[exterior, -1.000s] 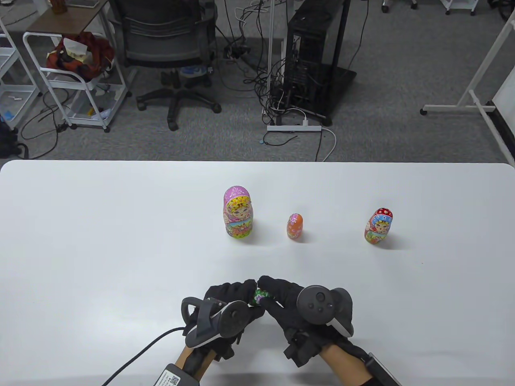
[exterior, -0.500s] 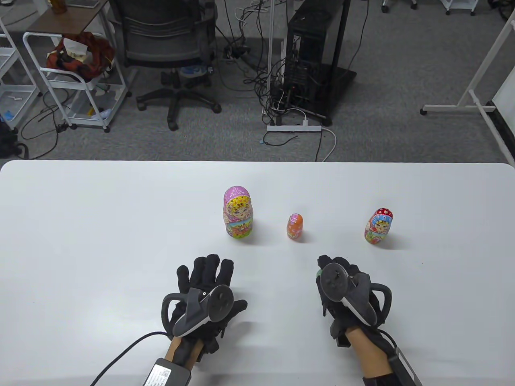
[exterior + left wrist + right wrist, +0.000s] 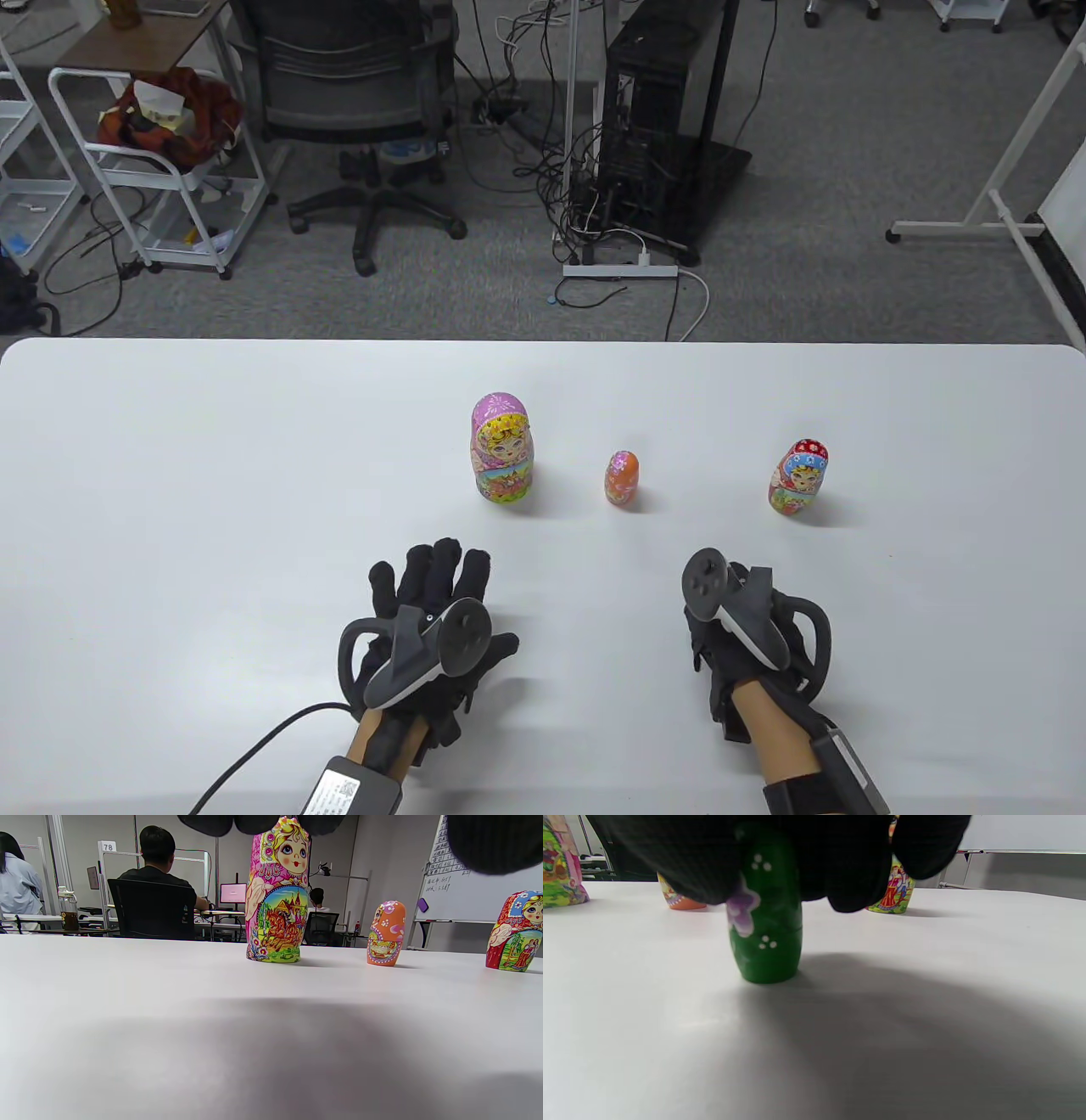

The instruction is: Nest individual Russian dolls into a nested set

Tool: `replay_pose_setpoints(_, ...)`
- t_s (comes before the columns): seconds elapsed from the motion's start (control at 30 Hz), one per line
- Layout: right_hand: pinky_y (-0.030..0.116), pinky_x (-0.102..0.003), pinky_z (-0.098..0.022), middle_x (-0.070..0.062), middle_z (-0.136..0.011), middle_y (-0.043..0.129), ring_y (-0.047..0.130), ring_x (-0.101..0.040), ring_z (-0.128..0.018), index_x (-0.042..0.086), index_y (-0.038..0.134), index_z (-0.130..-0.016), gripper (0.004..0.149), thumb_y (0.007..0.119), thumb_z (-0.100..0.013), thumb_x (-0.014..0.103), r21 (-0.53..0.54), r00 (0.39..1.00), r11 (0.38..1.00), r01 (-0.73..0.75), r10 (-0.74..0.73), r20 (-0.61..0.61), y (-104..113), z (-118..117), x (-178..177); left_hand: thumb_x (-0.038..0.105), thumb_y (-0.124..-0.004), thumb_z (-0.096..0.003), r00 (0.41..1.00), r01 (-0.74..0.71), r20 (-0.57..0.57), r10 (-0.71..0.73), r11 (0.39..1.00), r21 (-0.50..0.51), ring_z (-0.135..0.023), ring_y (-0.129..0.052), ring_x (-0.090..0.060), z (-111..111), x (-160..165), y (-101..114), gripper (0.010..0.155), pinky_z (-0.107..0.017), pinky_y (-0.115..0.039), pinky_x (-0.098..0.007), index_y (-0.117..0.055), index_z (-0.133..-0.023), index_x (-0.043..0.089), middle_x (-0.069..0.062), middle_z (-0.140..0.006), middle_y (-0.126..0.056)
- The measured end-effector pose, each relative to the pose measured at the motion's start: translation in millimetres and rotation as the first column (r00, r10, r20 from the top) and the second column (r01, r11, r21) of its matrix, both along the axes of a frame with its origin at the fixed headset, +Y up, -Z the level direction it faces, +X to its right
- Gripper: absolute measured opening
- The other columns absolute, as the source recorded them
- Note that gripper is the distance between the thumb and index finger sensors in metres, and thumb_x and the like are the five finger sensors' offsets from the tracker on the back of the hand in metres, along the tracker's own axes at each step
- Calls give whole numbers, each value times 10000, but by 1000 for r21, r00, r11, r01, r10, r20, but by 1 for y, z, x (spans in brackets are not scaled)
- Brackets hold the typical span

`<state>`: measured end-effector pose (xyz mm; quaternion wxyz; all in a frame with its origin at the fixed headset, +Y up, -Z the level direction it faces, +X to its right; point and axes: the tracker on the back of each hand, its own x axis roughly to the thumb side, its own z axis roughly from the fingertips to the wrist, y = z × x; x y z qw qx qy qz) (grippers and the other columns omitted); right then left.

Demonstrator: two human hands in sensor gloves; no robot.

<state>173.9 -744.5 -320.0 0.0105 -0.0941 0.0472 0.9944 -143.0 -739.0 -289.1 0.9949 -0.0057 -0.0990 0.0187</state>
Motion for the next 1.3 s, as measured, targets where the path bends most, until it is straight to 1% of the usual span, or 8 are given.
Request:
replay_pose_setpoints(0.13, 639, -541, -682, -41, -1074, 632, 750, -313, -917, 364, 560, -991, 590, 808, -471, 489, 25, 1000, 1000, 14, -14, -14, 2, 2, -2, 772, -653, -372, 1000, -6, -2, 6, 1000, 5, -1117, -287, -392, -1, -1, 1, 991, -708, -217, -751, -206, -1121, 301, -116, -1203, -201)
replay_pose_setpoints(0.37, 528, -582, -748, -25, -1140, 495, 578, -335, -1035, 410, 475, -1019, 626, 735, -472, 566, 361, 988, 923, 129, -88, -129, 55, 9, -38, 771, -652, -375, 1000, -31, 0, 31, 999, 8, -1116, -293, -398, -1, -2, 5, 988, -707, -215, -752, -207, -1122, 303, -117, -1204, -211)
replay_pose_setpoints(0.47, 461, -584, -784, -25, -1175, 389, 472, -332, -1083, 462, 407, -1029, 633, 713, -487, 578, 318, 993, 944, 86, -57, -101, 65, -11, -60, 772, -651, -374, 999, -35, 3, 35, 999, 7, -1116, -296, -398, -2, -1, 6, 988, -706, -214, -753, -209, -1123, 303, -118, -1205, -215)
replay_pose_setpoints(0.63, 327, -572, -839, -8, -1204, 142, 235, -307, -1142, 565, 190, -1015, 662, 630, -522, 605, 25, 995, 998, -52, 50, 81, 52, -77, -91, 767, -648, -376, 999, -40, 8, 40, 999, -8, -1110, -331, -396, -2, -1, 6, 971, -706, -216, -754, -234, -1121, 303, -119, -1206, -228)
replay_pose_setpoints(0.83, 402, -516, -845, 3, -1212, 161, 346, -269, -1133, 613, 102, -973, 635, 563, -538, 585, -86, 969, 994, -71, 89, 230, 23, -126, -98, 759, -648, -382, 999, -54, -3, 54, 998, -26, -1110, -341, -396, -4, -4, 6, 964, -706, -222, -754, -238, -1122, 298, -122, -1205, -244)
replay_pose_setpoints(0.97, 465, -472, -829, 95, -1212, 273, 444, -225, -1101, 606, 164, -992, 597, 556, -543, 576, -157, 965, 987, -36, 75, 251, 6, -137, -90, 752, -647, -386, 999, -53, -4, 53, 997, -58, -1108, -351, -399, -4, -3, 3, 956, -707, -229, -753, -238, -1122, 297, -124, -1204, -251)
replay_pose_setpoints(1.1, 601, -405, -770, 104, -1131, 529, 645, -167, -1007, 548, 303, -1005, 578, 633, -531, 535, -49, 970, 998, -49, 59, 234, 2, -141, -91, 749, -640, -388, 998, -57, 5, 57, 997, -49, -1109, -361, -397, -3, 0, 6, 947, -710, -235, -752, -245, -1122, 301, -123, -1205, -263)
replay_pose_setpoints(1.3, 648, -416, -716, 37, -1094, 602, 713, -208, -943, 470, 395, -995, 578, 704, -507, 493, 21, 990, 998, 55, -57, 130, 25, -127, -92, 746, -641, -389, 999, -51, 6, 52, 998, -45, -1105, -375, -394, -2, 0, 6, 946, -711, -247, -750, -251, -1122, 293, -123, -1203, -274)
